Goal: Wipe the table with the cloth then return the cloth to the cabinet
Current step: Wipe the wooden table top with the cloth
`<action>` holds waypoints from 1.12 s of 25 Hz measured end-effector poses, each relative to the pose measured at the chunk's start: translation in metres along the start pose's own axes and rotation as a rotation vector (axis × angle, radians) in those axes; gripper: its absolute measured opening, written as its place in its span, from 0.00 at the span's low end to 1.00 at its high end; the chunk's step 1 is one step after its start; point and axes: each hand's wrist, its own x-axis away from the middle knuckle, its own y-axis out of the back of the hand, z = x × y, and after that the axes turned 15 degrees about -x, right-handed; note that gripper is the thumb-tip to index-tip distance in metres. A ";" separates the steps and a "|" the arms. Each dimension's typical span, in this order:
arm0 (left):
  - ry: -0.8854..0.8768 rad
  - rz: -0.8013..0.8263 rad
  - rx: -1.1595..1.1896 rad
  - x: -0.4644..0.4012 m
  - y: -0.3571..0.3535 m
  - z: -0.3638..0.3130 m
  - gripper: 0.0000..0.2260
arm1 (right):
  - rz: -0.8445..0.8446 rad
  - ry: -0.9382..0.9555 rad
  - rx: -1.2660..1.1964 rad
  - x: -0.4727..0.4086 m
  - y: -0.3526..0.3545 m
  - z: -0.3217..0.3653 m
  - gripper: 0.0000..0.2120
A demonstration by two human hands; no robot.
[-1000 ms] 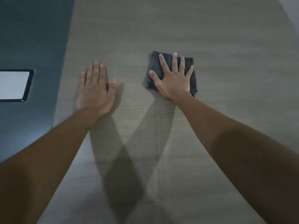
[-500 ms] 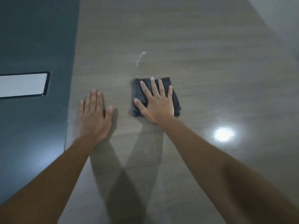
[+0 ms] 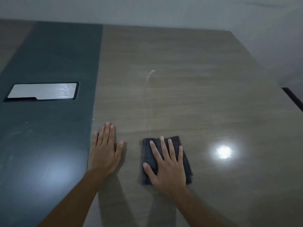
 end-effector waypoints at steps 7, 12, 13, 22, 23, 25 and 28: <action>0.052 -0.019 0.034 -0.063 0.001 0.024 0.36 | -0.088 -0.131 0.005 -0.077 0.013 -0.033 0.36; 0.097 -0.043 -0.008 -0.129 0.000 0.040 0.36 | -0.089 -0.282 0.031 -0.173 0.046 -0.096 0.39; 0.104 -0.048 -0.014 -0.144 0.000 0.042 0.37 | -0.081 -0.316 0.024 -0.194 0.053 -0.107 0.39; 0.162 -0.061 -0.029 -0.245 0.005 0.043 0.37 | -0.046 -0.420 0.013 -0.370 0.086 -0.147 0.37; 0.163 -0.060 -0.030 -0.248 0.004 0.042 0.36 | -0.036 -0.424 0.012 -0.383 0.082 -0.139 0.37; 0.164 -0.055 -0.030 -0.250 0.002 0.043 0.36 | -0.006 -0.413 0.018 -0.403 0.071 -0.116 0.37; 0.147 -0.037 0.002 -0.248 0.002 0.045 0.38 | 0.037 -0.299 0.025 -0.418 0.049 -0.057 0.37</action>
